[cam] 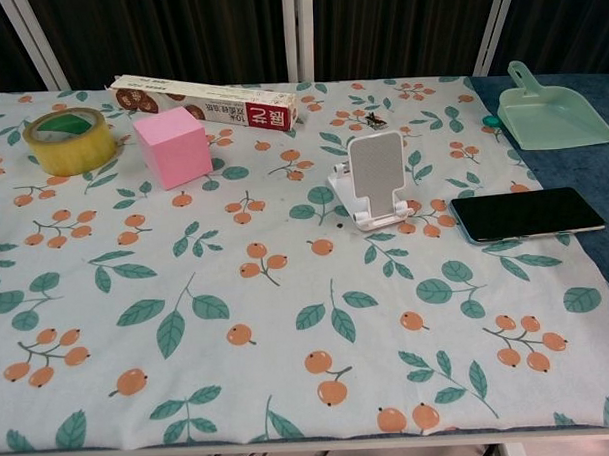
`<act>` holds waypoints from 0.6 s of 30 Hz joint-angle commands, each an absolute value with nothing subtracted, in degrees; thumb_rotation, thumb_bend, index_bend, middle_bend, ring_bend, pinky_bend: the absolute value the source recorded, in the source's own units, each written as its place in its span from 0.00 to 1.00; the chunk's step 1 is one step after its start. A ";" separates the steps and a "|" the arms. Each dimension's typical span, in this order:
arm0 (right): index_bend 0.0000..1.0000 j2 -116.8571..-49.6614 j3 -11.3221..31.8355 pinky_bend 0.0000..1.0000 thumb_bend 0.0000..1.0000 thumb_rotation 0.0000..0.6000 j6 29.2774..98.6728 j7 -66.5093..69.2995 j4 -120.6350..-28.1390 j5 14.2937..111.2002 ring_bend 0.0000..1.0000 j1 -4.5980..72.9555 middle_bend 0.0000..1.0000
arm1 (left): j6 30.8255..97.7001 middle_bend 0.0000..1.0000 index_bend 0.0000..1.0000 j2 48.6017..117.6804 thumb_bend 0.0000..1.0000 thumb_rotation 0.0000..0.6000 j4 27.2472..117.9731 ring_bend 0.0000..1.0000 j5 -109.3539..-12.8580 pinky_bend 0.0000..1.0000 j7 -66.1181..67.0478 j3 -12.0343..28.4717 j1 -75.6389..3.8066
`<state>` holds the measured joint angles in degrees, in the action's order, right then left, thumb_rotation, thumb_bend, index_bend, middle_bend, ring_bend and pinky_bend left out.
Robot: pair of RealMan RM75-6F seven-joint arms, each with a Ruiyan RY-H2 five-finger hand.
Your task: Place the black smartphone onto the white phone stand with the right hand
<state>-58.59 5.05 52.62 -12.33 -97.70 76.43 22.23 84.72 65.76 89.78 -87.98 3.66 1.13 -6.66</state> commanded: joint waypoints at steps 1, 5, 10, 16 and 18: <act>0.00 -60.76 5.57 0.00 0.18 1.00 49.03 -15.51 -96.21 73.34 0.00 25.44 0.00 | 85.26 0.12 0.13 65.61 0.03 0.42 89.99 0.14 -88.30 0.24 3.71 1.13 -6.48; 0.00 -63.20 5.57 0.00 0.18 1.00 46.91 -17.66 -94.89 70.95 0.00 27.77 0.00 | 85.47 0.12 0.13 65.61 0.03 0.41 90.11 0.14 -88.43 0.24 3.76 1.08 -6.34; 0.00 -65.59 5.28 0.00 0.18 1.00 45.01 -20.15 -93.54 67.97 0.00 30.14 0.00 | 85.49 0.12 0.13 65.71 0.03 0.42 90.19 0.14 -88.69 0.24 3.78 0.90 -6.26; 0.00 -68.41 4.80 0.00 0.18 1.00 43.87 -22.20 -91.31 64.62 0.00 32.24 0.00 | 85.55 0.12 0.13 65.45 0.03 0.42 90.25 0.14 -88.67 0.24 3.48 0.90 -6.16; 0.00 -69.23 4.56 0.00 0.18 1.00 43.57 -22.57 -90.56 63.69 0.00 32.72 0.00 | 85.41 0.12 0.13 65.28 0.03 0.42 90.34 0.14 -88.58 0.24 3.42 0.92 -6.19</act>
